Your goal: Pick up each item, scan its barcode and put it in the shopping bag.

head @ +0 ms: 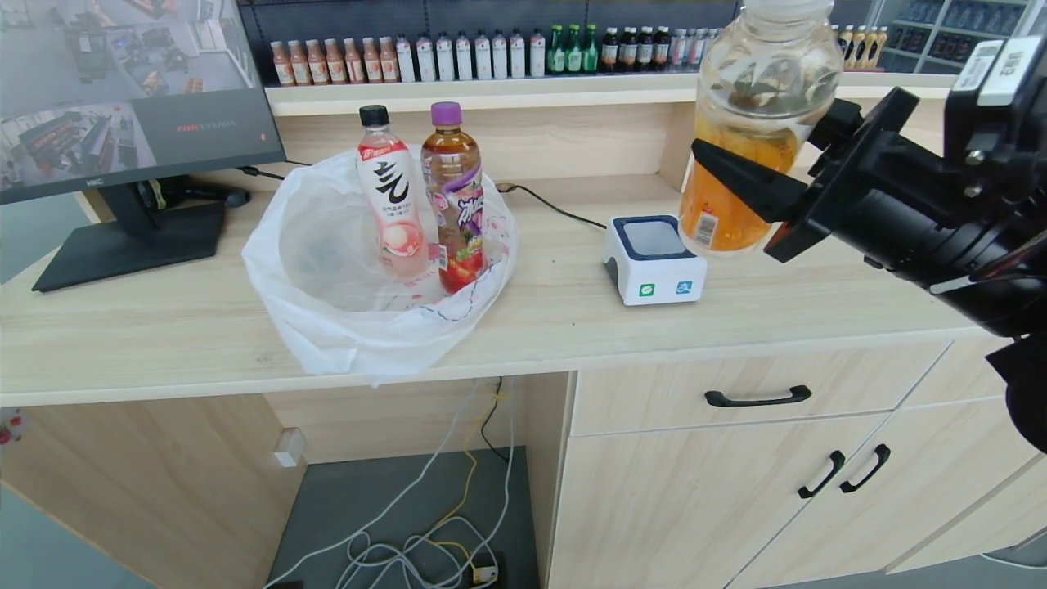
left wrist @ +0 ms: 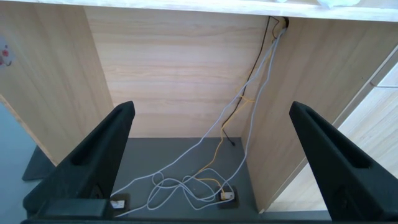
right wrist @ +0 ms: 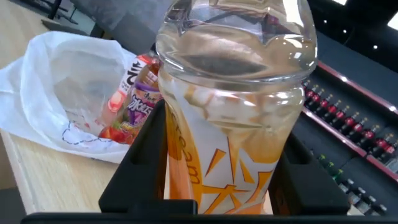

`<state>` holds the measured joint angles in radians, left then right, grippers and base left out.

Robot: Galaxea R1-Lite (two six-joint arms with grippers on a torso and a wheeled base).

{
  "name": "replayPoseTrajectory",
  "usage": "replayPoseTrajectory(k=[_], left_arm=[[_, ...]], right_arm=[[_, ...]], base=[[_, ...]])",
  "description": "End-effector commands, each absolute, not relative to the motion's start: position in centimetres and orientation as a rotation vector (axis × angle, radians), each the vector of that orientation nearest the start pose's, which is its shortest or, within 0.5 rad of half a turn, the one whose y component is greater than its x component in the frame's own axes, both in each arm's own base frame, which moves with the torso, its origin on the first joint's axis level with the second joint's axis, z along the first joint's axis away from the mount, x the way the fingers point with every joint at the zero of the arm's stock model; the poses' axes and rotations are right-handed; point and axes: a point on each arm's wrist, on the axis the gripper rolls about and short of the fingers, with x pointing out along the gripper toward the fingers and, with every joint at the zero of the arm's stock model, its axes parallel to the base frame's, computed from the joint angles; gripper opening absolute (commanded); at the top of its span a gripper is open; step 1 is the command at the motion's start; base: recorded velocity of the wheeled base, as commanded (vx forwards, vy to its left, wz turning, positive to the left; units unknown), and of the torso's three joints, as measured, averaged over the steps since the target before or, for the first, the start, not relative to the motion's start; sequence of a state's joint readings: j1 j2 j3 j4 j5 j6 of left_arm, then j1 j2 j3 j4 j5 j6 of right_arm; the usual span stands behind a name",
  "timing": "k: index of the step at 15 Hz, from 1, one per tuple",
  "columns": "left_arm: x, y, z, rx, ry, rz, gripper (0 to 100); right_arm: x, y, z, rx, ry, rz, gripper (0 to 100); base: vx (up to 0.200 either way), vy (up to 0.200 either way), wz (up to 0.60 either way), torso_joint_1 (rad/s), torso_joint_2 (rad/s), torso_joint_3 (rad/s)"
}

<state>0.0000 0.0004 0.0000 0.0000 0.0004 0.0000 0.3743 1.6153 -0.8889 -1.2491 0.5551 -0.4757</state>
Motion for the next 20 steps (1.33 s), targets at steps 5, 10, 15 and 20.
replayPoseTrajectory(k=[5, 10, 15, 20], left_arm=[[-2.3, 0.0, 7.5, 0.000, 0.000, 0.000, 100], [-2.3, 0.0, 7.5, 0.002, 0.000, -0.002, 100], [-2.3, 0.0, 7.5, 0.000, 0.000, 0.002, 100], [-2.3, 0.0, 7.5, -0.003, 0.000, 0.002, 100]], right_arm=[[21.5, 9.2, 27.9, -0.277, -0.606, 0.647, 0], [18.9, 8.0, 26.1, -0.068, -0.475, 0.405, 0], [19.5, 8.0, 26.8, -0.002, -0.508, 0.344, 0], [20.3, 8.2, 25.8, -0.002, -0.494, 0.339, 0]], base=[[0.000, 0.000, 0.00, 0.000, 0.00, 0.000], [0.000, 0.000, 0.00, 0.000, 0.00, 0.000], [0.000, 0.000, 0.00, 0.000, 0.00, 0.000], [0.000, 0.160, 0.00, 0.002, 0.00, -0.003]])
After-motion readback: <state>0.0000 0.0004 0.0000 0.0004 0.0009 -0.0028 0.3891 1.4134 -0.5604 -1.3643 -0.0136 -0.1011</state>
